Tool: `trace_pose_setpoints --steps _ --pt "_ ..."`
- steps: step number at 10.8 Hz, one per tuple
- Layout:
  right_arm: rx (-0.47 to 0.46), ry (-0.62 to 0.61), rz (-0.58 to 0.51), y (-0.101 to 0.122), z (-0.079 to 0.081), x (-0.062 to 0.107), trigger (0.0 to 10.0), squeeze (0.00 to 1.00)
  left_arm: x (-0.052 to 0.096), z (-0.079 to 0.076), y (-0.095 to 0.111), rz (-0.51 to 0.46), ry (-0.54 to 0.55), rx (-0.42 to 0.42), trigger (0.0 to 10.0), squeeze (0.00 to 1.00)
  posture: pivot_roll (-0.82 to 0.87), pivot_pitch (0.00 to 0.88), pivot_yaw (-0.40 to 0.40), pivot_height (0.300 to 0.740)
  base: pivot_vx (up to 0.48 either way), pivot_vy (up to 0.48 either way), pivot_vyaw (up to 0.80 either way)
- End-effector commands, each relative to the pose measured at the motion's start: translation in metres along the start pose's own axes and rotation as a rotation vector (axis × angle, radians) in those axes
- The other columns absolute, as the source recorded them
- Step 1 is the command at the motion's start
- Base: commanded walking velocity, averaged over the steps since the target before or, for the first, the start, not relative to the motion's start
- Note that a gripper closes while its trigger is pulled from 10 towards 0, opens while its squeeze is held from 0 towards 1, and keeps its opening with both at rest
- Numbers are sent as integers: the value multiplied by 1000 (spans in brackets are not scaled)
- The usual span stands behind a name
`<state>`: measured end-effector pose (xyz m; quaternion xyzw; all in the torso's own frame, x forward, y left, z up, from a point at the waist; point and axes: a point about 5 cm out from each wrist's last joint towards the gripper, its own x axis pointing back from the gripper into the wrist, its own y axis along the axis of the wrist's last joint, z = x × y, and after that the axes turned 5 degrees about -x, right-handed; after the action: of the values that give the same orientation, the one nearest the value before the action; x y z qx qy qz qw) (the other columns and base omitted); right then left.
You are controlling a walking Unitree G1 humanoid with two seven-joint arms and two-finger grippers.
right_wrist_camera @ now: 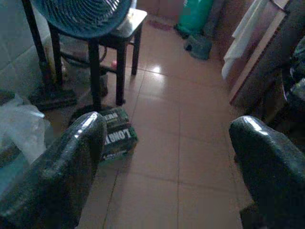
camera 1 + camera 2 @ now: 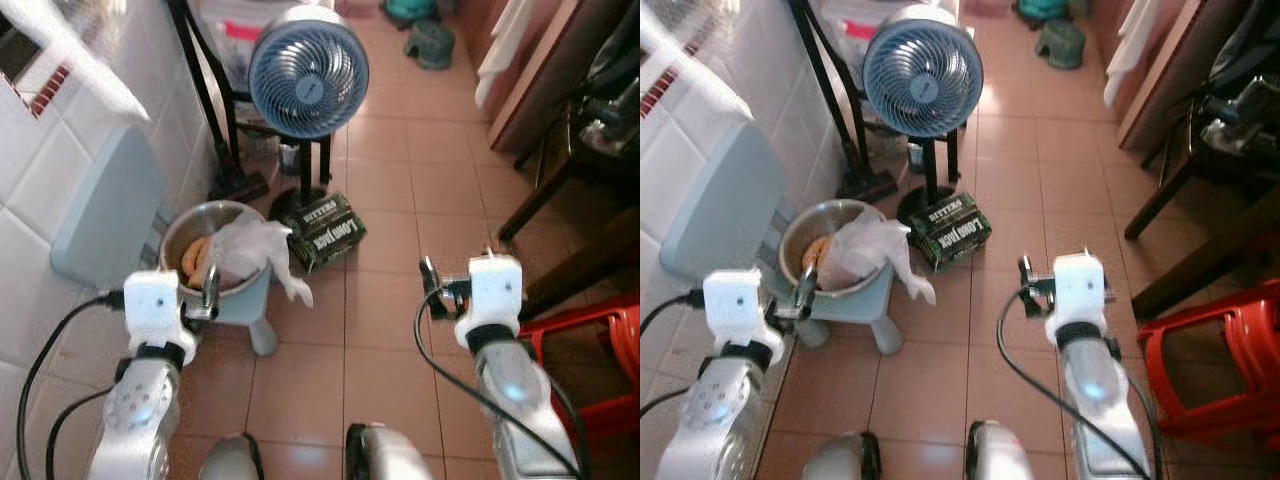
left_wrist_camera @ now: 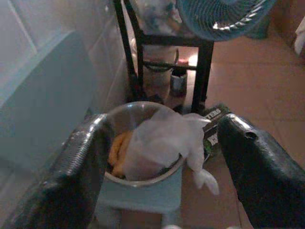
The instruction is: Setting the table
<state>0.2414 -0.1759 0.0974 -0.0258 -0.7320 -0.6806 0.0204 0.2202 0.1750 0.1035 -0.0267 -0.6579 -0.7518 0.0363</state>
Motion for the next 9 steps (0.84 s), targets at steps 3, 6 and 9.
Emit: trace_pose_setpoints --steps 3,6,9 --pt "8 59 -65 8 15 -28 10000 0 -33 -10 6 -55 -26 -19 10000 0 4 37 -1 740 0 0 0" --pt "7 55 -114 14 11 -43 10000 0 -49 -8 9 -72 -22 -12 10000 0 -4 3 4 740 0 0 0" --pt "2 39 -85 2 12 -37 10000 0 -45 -11 4 -74 -31 -8 10000 0 -7 36 10 740 0 80 -533"
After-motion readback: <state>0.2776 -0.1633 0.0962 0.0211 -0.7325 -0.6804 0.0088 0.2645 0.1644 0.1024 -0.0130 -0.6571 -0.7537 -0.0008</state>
